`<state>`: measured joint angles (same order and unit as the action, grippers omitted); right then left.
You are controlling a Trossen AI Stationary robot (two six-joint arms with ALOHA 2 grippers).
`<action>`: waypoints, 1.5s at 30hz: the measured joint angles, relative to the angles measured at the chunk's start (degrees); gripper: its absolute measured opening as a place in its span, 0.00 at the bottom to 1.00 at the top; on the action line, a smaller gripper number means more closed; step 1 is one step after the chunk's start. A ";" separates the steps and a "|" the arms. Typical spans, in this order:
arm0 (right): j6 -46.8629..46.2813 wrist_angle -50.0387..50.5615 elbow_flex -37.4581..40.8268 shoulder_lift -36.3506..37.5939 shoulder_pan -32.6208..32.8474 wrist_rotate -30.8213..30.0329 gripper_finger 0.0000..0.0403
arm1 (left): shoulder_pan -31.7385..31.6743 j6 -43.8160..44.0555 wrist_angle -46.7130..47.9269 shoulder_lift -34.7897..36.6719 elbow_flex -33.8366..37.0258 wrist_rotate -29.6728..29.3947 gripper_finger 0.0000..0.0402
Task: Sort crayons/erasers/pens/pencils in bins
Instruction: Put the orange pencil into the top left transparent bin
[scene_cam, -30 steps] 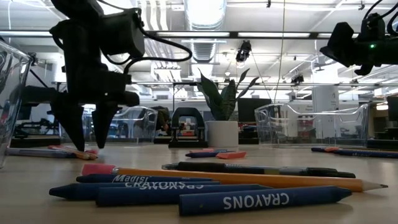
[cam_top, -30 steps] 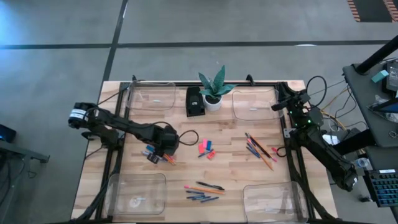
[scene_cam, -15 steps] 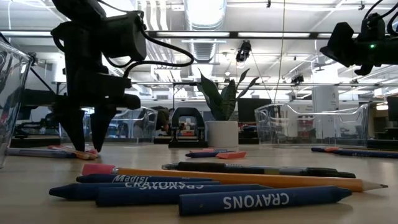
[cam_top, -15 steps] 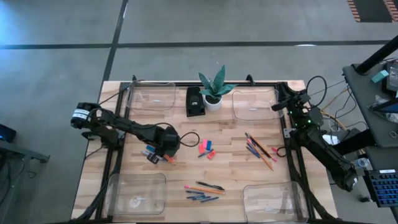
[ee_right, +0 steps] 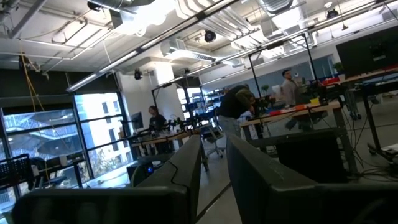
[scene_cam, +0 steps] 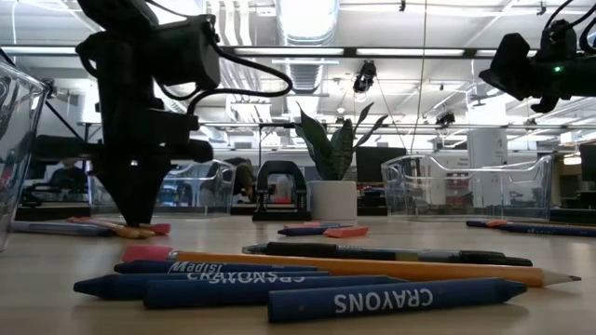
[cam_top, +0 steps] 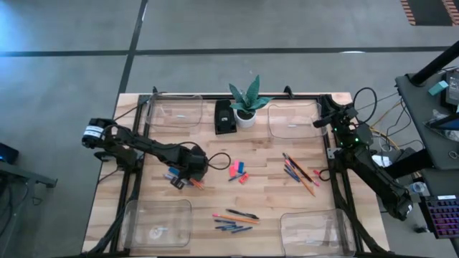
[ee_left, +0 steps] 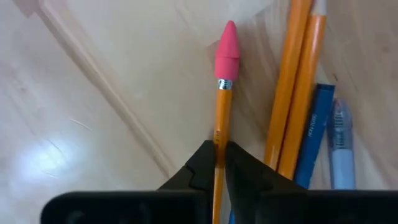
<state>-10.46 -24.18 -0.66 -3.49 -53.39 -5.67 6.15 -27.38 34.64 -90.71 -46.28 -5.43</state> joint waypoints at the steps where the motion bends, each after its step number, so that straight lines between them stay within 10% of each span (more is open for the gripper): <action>1: 0.01 0.00 0.00 0.00 0.00 0.01 0.17 | 0.00 -0.02 -0.13 0.23 -0.19 -0.86 0.03; 20: 0.01 0.02 0.00 0.00 0.01 0.00 0.17 | -5.45 -0.07 0.08 14.34 -5.46 -37.22 0.03; 35: 0.01 0.35 0.02 0.00 0.01 0.02 0.17 | -33.53 0.02 -7.75 14.96 -3.91 -38.58 0.03; 45: 0.01 0.99 0.02 0.00 0.00 0.00 0.17 | -37.33 0.49 -6.57 9.52 -3.87 -33.11 0.03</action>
<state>-10.46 -23.19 -0.64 -3.49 -53.39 -5.67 -31.18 -26.88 28.08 -81.19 -50.15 -38.54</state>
